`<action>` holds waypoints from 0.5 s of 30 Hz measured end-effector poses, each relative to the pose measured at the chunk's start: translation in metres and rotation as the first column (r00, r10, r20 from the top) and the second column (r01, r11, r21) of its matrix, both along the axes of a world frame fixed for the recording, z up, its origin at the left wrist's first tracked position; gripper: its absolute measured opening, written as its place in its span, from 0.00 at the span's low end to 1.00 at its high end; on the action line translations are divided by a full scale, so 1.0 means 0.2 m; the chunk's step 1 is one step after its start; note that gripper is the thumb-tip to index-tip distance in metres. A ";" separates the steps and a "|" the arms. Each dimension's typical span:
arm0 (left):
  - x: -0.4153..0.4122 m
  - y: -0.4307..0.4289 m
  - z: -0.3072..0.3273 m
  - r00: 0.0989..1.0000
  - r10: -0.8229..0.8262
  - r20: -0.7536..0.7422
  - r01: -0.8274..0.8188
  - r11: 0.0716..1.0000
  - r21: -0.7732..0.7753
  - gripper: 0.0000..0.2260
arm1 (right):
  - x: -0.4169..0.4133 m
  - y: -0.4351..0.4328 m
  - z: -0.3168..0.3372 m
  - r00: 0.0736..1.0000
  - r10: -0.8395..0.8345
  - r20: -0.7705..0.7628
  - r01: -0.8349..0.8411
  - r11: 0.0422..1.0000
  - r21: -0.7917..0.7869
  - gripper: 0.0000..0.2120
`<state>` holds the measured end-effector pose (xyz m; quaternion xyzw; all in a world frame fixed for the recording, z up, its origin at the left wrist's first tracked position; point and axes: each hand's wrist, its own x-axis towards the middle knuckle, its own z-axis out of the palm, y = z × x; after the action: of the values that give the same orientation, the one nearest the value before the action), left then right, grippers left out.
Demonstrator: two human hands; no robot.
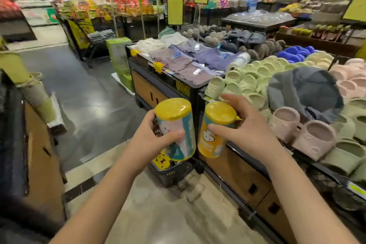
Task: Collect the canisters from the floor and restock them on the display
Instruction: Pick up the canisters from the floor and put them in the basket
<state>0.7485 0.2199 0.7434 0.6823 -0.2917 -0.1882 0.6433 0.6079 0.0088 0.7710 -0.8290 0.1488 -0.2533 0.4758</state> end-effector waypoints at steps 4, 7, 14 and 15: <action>0.29 -0.08 -0.04 0.991 0.132 0.019 -0.133 0.991 0.031 0.29 | 0.39 -0.15 -0.06 0.991 0.128 -0.040 -0.130 0.990 -0.055 0.38; 0.49 -0.15 -0.09 0.986 0.160 0.051 -0.162 0.986 0.039 0.34 | 0.66 -0.27 -0.11 0.974 0.215 -0.077 -0.221 0.971 -0.086 0.39; 0.91 -0.27 -0.23 0.975 0.205 0.083 -0.214 0.968 0.134 0.39 | 1.19 -0.47 -0.24 0.933 0.297 -0.204 -0.327 0.936 -0.133 0.40; 0.98 -0.29 -0.25 0.975 0.207 0.085 -0.218 0.964 0.153 0.38 | 1.26 -0.49 -0.27 0.930 0.295 -0.219 -0.328 0.935 -0.137 0.40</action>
<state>0.9445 0.1619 0.6931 0.7657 -0.2226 -0.1175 0.5920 0.8598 -0.0893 0.7170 -0.9006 0.0386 -0.1036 0.4203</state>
